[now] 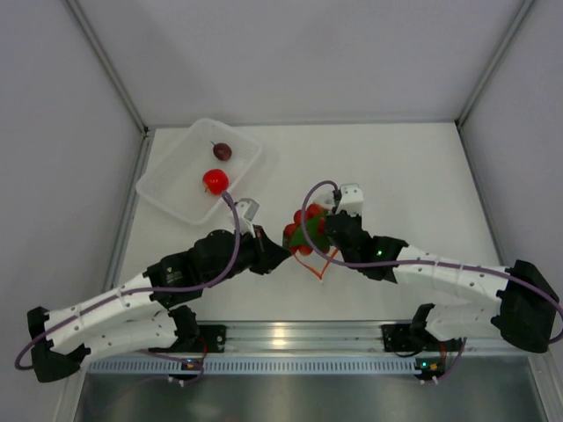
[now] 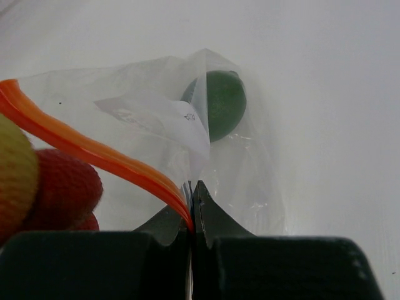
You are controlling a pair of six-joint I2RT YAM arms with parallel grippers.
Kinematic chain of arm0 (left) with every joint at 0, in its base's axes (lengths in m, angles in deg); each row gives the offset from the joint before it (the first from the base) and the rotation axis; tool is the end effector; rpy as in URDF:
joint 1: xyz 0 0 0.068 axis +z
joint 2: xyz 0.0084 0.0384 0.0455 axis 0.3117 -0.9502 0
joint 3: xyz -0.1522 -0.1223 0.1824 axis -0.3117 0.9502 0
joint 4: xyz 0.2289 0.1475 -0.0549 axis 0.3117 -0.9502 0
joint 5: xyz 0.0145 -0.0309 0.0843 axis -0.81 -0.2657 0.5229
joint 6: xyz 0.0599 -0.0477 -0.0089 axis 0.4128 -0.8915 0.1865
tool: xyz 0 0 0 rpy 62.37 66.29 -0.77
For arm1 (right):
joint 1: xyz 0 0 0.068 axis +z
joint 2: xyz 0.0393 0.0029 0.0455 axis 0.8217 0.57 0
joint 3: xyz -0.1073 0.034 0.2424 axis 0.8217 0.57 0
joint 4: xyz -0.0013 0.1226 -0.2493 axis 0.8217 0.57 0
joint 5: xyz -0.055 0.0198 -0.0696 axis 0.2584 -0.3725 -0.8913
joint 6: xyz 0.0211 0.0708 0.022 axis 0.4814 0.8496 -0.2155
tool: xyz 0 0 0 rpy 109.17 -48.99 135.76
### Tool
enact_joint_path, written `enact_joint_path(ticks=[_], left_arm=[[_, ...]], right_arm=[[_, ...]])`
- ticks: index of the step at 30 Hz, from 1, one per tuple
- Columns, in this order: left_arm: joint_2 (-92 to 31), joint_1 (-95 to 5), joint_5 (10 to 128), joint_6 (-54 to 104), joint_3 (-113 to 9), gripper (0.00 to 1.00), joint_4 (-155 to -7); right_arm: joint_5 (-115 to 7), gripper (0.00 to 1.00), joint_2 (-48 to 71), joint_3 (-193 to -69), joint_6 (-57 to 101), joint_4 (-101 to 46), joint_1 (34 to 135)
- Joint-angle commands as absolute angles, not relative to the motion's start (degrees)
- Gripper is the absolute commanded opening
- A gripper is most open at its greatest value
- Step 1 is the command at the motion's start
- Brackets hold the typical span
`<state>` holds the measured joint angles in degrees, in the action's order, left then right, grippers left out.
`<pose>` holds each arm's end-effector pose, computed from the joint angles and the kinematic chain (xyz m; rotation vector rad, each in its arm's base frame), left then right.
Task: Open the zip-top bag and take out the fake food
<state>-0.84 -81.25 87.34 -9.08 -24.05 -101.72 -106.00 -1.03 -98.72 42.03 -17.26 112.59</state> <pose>0.1161 -0.2034 0.3045 0.1889 2.0691 -1.0744 0.1935 0.2170 0.2253 -0.1247 2.0016 0.0747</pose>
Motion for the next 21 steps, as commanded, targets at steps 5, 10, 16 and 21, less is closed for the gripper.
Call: enact_joint_path(ticks=[5, 10, 16, 21], left_arm=[[2.25, -81.09, 106.14, -6.83, -32.16, 0.00, -107.46], [-0.04, -81.09, 118.39, -4.73, -34.71, 0.00, -108.18], [-4.87, -80.39, 131.32, 0.01, -39.28, 0.00, -108.26], [-9.79, -61.89, 113.71, 0.38, -42.01, 0.00, -107.74]], right_arm=[[-103.19, 0.00, -2.15, -98.96, 43.42, -19.85, 111.06], [-102.75, 0.00, -3.20, -98.96, 43.50, -19.50, 110.71], [-102.32, 0.00, -3.73, -99.49, 43.59, -17.83, 110.62], [-101.00, 0.00, -5.14, -99.58, 43.85, -17.83, 110.62]])
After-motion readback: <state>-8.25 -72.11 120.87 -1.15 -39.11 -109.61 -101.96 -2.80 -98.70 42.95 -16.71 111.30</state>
